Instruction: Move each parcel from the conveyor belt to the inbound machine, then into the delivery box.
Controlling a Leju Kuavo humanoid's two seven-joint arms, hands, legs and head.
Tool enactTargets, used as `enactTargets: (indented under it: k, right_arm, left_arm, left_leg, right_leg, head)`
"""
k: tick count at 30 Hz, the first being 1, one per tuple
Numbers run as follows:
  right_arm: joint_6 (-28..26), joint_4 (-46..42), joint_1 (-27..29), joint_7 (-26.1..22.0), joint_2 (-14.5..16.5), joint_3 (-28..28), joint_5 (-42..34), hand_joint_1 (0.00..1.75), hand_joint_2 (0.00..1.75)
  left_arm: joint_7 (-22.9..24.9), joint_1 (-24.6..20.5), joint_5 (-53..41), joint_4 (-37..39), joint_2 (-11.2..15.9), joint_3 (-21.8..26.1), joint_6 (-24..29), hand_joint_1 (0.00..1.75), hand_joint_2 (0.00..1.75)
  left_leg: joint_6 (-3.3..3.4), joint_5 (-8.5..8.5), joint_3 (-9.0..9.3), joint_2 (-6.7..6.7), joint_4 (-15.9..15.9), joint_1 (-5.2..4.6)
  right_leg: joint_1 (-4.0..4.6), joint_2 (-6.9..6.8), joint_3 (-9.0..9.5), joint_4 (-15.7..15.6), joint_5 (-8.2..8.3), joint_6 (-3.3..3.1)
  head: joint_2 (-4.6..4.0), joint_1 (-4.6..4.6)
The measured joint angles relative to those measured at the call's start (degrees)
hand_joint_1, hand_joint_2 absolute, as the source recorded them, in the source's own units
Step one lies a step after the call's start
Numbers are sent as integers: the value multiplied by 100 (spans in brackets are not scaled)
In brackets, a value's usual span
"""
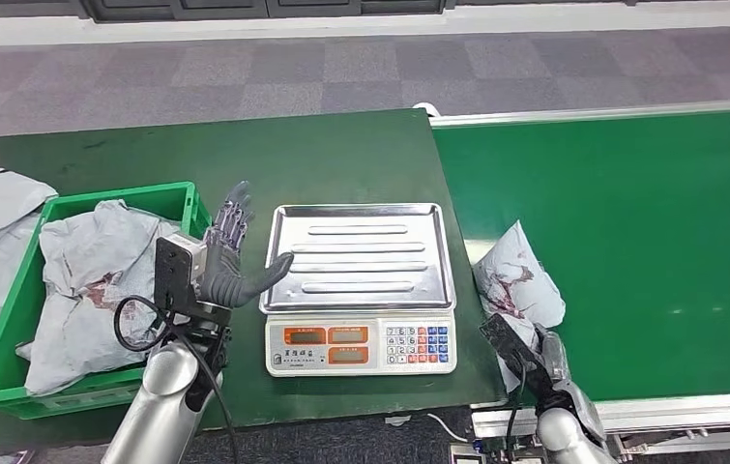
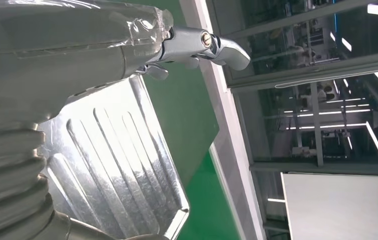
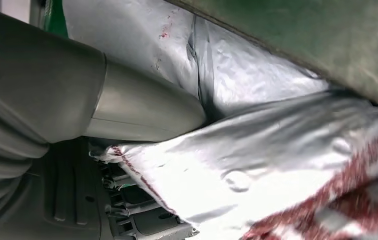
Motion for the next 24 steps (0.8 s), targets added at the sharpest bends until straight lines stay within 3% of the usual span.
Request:
enactTargets:
  k: [3,6,11,16,24]
  right_arm:
    - [-624,-248,416,-704,485,-591,-422,175,175]
    - [-771,-786,705,-936,606,-821,-358,175,175]
    - [-1280,-2528,1241,-2173,819,-1092,-778,175,175]
    - [-1271,-3824,1218,-2312,919,-1167,-818,175,175]
    - [-1275,-4516,1284,-2363,991,-1201,-824,175,175]
  left_arm:
    - [-5,286,10,-304,1,100,133,0,175]
    - [-37,477,-14,-449,8,202,170,0,175]
    - [-199,695,-47,-586,10,323,81,0,175]
    - [-212,658,-60,-585,-10,323,58,0,175]
    - [-213,650,-60,-585,-11,323,58,0,175]
  left_leg:
    - [-10,-30,42,48,-23,10]
    - [-10,-30,36,35,-38,8]
    - [-27,-17,-44,21,-41,-18]
    - [-35,-12,-50,31,-41,-24]
    - [-41,-4,-50,31,-34,-32]
  right_leg:
    - [8,51,9,5,-30,-35]
    - [5,36,2,11,-44,-44]
    - [-21,21,-101,55,-53,-50]
    - [-26,31,-117,63,-52,-50]
    - [-35,31,-108,63,-35,-42]
  head:
    - [0,-1]
    - [0,-1]
    - [0,1]
    - [0,-1]
    - [0,-1]
